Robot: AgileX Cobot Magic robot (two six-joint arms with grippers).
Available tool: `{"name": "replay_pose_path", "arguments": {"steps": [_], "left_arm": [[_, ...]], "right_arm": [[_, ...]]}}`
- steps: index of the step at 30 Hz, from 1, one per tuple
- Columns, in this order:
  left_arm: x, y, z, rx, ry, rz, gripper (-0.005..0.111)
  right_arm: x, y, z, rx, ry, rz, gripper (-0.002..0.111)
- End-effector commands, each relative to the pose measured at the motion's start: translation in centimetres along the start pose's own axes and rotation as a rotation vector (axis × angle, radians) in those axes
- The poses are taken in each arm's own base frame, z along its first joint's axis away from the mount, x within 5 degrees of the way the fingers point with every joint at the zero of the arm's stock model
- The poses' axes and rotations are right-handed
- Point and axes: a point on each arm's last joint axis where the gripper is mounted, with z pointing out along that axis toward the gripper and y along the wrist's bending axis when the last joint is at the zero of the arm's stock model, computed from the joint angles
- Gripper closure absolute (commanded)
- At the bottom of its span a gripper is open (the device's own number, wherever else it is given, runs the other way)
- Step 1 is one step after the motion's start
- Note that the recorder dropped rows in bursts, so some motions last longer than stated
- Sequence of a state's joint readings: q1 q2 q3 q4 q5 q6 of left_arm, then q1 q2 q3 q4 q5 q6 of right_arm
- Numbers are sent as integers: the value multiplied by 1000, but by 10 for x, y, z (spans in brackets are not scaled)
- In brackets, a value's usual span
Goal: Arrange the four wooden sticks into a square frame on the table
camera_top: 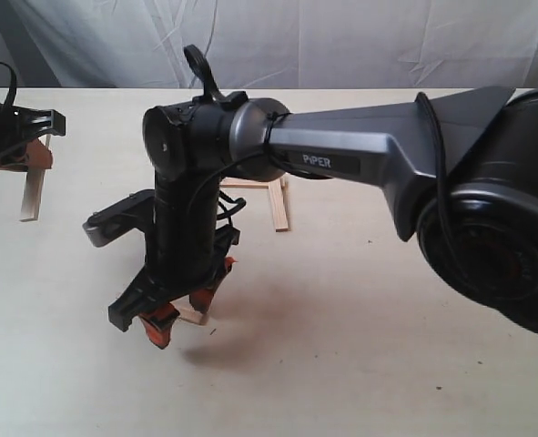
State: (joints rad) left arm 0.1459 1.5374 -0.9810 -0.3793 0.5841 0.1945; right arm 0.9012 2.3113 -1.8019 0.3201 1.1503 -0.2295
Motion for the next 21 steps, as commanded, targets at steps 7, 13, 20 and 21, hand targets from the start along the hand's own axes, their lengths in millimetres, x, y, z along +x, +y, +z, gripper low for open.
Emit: {"name": "replay_pose_path", "arguments": {"steps": [7, 13, 20, 21], "left_arm": [[-2, -3, 1, 7, -13, 1, 107], [-2, -3, 1, 7, -13, 1, 107], [-2, -3, 1, 7, -13, 1, 107], [-2, -3, 1, 7, -13, 1, 107]], "right_arm": [[1, -9, 21, 11, 41, 9, 46], [0, -12, 21, 38, 31, -4, 46], [-1, -2, -12, 46, -38, -24, 46], [-1, 0, -17, 49, -56, -26, 46]]}}
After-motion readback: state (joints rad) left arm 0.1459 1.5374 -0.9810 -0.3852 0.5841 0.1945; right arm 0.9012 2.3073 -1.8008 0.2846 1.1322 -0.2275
